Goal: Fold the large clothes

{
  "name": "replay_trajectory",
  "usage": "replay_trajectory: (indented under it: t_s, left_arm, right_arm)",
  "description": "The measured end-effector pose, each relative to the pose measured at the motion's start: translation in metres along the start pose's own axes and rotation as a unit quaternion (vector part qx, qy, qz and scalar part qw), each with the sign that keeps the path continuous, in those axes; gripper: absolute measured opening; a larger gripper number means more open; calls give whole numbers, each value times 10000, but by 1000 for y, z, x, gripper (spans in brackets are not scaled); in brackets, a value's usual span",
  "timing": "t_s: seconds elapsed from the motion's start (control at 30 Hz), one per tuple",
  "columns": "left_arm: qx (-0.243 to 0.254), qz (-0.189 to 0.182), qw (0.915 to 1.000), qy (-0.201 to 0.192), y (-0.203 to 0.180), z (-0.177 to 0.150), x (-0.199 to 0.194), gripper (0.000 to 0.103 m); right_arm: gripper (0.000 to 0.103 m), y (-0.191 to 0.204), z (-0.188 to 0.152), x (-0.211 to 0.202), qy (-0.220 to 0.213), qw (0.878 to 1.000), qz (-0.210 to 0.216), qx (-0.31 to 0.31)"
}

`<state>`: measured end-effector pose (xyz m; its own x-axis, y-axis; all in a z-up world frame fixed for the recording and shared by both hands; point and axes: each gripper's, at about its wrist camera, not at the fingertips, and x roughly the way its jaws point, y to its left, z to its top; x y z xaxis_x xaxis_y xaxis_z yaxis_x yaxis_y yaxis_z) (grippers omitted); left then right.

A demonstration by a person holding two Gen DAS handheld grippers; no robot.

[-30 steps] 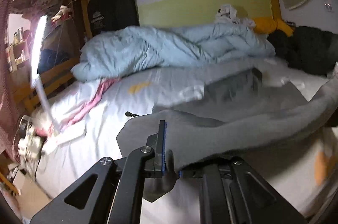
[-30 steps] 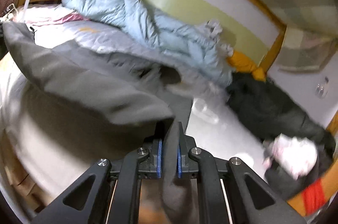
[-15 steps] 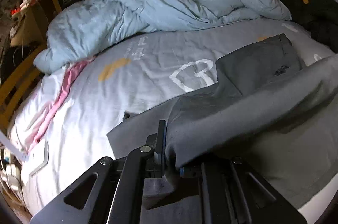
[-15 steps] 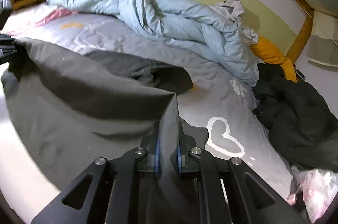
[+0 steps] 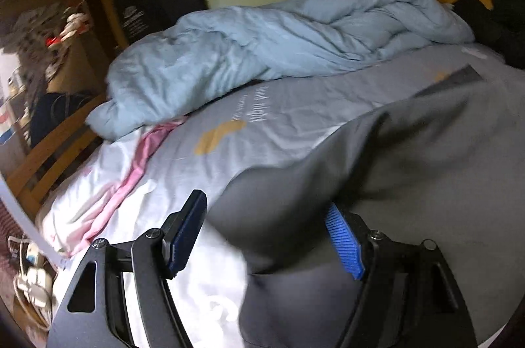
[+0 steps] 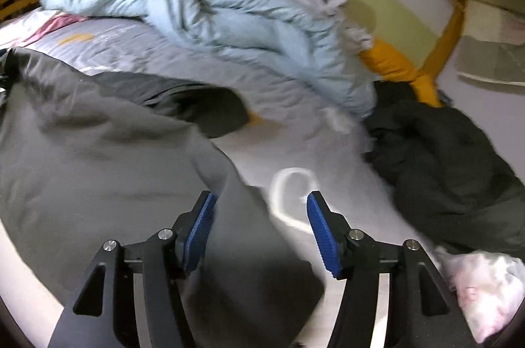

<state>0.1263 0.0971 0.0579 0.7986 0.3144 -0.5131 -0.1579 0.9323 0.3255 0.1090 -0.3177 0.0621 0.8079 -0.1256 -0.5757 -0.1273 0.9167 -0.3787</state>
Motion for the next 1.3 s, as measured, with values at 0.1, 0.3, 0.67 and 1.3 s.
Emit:
replay_trajectory:
  t_s: [0.1,0.3,0.67,1.3]
  left_arm:
    - [-309,29,9995,86,18,-1,2,73]
    - [-1230,-1260,9822,656,49,-9,29,73]
    - [-1247,-1881,9735,364,28,-3,33,9]
    - [-1094,-1425,9780,1059,9,-23,65,19]
  right_arm:
    - [60,-19,-6,8,194,9990,50,388]
    - [67,-37,-21,11,259,9927,709,942]
    - [8,-48,-38,53,424,9555,1863,2250]
    - [8,-24,-39,101,1164,9577,1541,2133]
